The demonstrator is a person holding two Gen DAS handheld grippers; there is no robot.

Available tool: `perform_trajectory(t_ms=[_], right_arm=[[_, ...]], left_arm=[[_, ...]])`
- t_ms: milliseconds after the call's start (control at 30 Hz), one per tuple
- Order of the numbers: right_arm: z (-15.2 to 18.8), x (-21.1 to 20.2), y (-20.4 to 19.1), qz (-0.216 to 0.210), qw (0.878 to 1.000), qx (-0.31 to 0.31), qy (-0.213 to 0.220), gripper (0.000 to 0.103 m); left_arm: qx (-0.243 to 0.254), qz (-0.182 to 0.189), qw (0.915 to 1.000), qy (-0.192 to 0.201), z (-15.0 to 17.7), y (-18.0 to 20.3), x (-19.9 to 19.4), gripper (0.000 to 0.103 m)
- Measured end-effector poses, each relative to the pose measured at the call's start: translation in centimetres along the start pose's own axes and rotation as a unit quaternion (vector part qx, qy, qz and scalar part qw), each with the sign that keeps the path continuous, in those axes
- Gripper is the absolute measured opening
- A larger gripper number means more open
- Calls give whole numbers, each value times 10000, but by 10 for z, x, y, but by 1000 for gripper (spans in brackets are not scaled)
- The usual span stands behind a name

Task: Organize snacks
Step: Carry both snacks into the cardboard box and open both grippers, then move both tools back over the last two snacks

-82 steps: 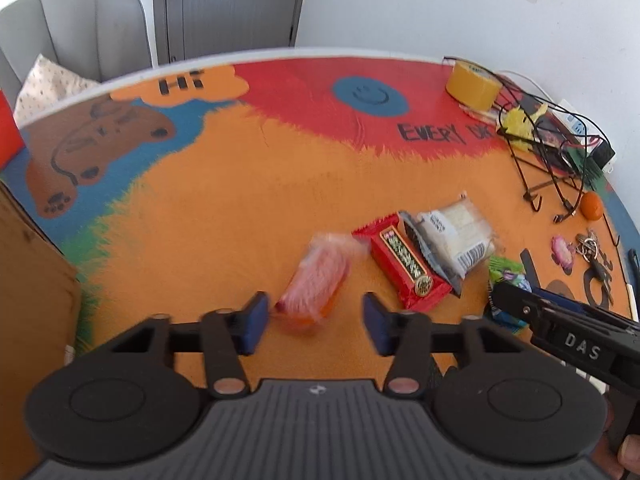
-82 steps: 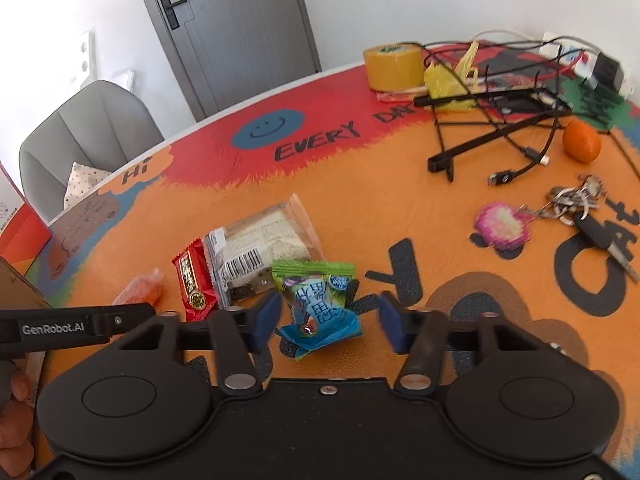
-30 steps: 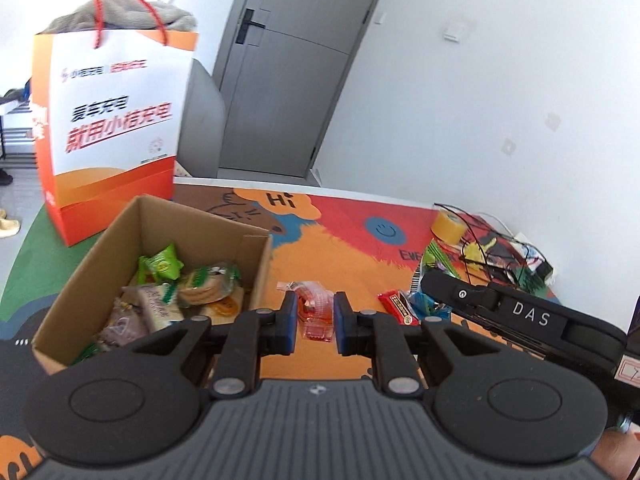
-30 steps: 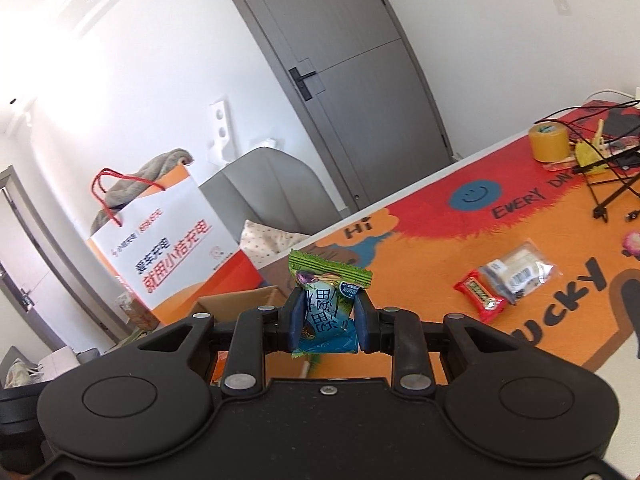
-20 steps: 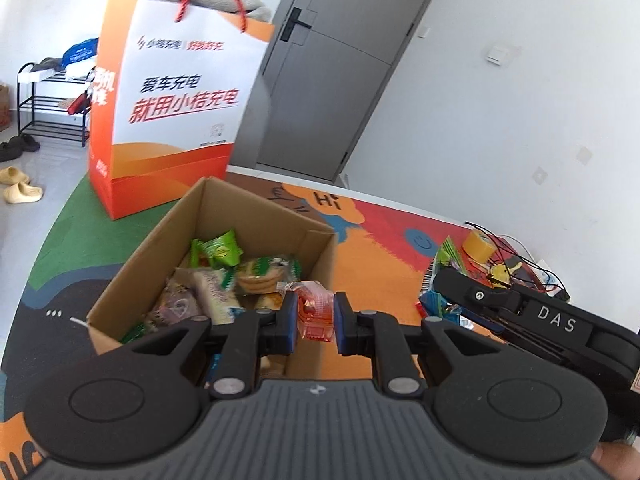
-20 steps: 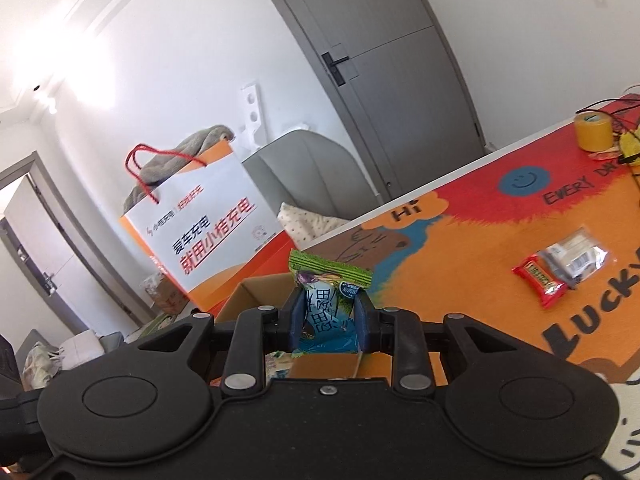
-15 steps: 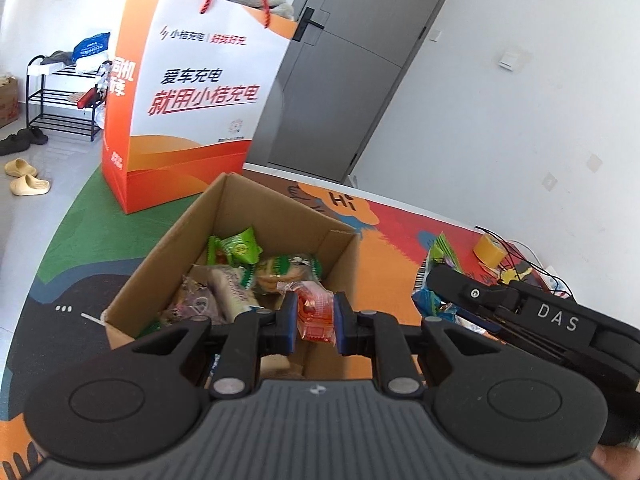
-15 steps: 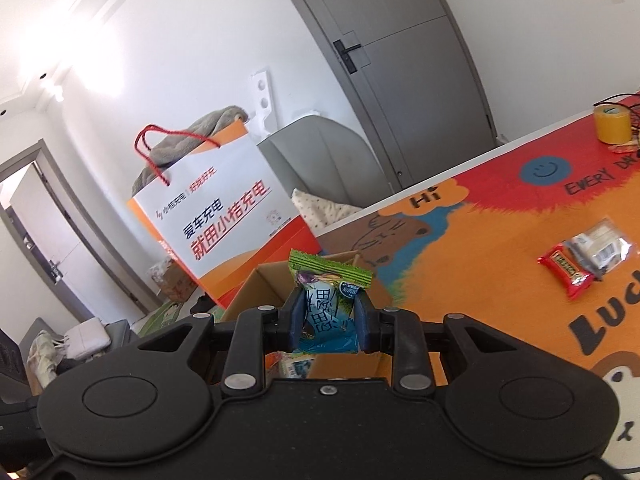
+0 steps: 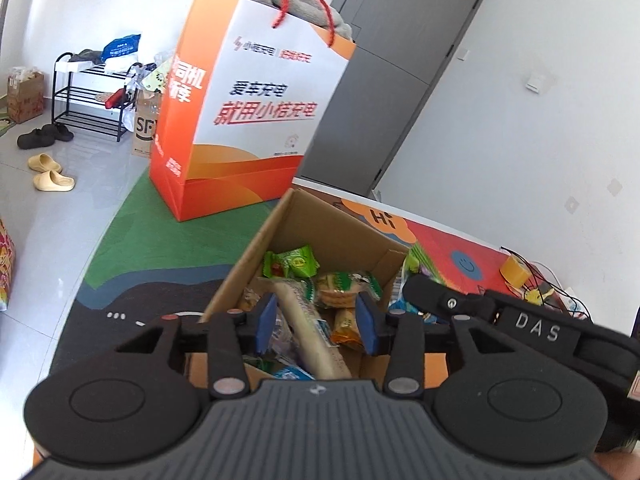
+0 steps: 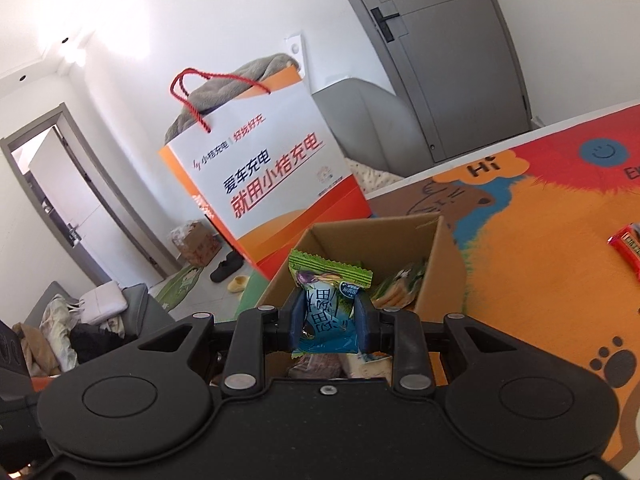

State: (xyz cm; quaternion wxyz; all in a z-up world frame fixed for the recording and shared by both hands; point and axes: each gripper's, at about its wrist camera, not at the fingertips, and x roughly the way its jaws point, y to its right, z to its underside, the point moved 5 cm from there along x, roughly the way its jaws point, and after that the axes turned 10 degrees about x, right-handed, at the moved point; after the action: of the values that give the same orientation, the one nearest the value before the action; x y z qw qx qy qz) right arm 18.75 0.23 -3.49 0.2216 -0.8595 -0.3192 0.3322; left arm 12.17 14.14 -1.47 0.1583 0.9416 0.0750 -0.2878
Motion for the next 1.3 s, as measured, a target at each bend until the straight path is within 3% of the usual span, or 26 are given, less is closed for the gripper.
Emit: perform_trajectory(t_ms=[200,267,333,433,833,1000,1300], right_arm=[[10,11,-4,-2,9996,-81,-285,29],[12,10,-4,-7,9994,-76,-336,34],[9,6,0,96,9997,-50,-240,48],[1,-4,9,178,9998,36,-58,56],[-8,-37,63,569,9970,463,227,70],[-11,-56,90,820,9938,631,411,79],[-16,-91,135,1097,9871,880,761,84]], left_arm=[[-100,-35,9999,76,-1,-11,-5,62],[-102,-28,9999,75,-1,-11,-3,64],[-111,-25,9999,88,-2,-10,-3,71],[-22,-8,10000,54,-1,-5,-2,75],[190,81,9997,-161,8,23,10,84],[351,143,9991,-195,13,45,13,87],[609,419,9970,-244,18,93,26,88]])
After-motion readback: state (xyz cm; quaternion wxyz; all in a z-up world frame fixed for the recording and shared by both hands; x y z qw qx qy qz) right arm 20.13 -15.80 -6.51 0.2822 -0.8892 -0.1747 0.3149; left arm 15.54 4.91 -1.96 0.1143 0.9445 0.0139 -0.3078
